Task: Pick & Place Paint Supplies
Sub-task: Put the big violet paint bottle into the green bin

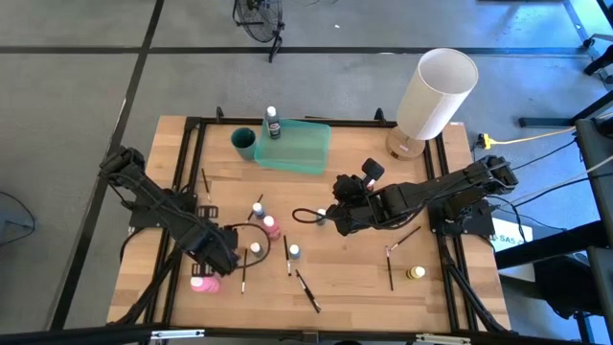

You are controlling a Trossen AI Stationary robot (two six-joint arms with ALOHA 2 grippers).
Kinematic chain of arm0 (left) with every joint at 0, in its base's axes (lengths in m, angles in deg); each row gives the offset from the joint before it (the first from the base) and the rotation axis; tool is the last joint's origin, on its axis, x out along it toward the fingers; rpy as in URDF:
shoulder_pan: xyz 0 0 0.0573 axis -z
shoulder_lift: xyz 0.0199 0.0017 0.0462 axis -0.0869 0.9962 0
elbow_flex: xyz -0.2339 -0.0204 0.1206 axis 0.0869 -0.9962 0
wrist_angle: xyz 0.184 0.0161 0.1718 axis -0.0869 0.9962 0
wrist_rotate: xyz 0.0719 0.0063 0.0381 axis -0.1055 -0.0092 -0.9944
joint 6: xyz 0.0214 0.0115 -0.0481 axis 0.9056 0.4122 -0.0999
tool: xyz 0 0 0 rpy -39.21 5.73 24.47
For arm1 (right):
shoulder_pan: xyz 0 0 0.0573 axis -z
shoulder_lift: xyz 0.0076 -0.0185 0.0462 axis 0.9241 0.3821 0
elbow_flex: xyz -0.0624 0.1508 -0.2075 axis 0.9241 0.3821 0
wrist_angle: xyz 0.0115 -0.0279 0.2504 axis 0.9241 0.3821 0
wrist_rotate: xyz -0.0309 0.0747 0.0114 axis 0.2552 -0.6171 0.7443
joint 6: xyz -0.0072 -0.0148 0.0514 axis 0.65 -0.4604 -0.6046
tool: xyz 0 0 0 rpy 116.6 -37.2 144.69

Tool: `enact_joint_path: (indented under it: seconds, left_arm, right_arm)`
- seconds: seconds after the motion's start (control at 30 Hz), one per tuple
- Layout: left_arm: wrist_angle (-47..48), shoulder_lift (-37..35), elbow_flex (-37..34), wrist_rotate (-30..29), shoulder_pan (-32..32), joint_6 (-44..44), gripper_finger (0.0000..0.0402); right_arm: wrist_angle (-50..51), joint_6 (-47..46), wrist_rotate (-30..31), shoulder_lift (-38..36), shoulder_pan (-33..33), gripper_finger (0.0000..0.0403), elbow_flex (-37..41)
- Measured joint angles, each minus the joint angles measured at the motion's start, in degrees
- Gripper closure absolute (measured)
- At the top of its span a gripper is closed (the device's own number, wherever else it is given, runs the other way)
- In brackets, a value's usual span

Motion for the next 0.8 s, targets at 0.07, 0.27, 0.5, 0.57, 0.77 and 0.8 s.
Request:
enact_joint_path:
  seconds: [0.07,0.27,0.5,0.57,0.77,0.8]
  left_arm:
    - [1.0,0.0,0.0,-0.6,0.0,-0.5,0.0284]
    - [2.9,-1.2,1.8,-1.2,-0.1,1.8,0.0284]
    - [2.7,-1.6,11.3,-9.1,-1.0,6.8,0.0284]
    - [2.7,-1.6,13.5,-11.6,-1.4,8.9,0.0284]
    - [2.7,-1.6,17.7,-18.2,-3.2,14.7,0.0284]
    - [2.7,-1.7,17.9,-18.2,-3.7,15.2,0.0284]
  right_arm:
    - [0.0,0.0,0.0,0.0,0.0,0.0402,0.0]
    - [-0.3,0.8,0.0,0.0,0.1,0.0402,0.0]
    - [-1.5,1.5,-0.1,0.0,0.8,0.0402,0.0]
    - [-1.5,1.7,-0.1,0.0,1.0,0.0402,0.0]
    - [-1.5,1.9,-0.3,0.0,1.1,0.0402,0.0]
    - [-1.5,1.9,-0.3,0.0,1.1,0.0402,0.0]
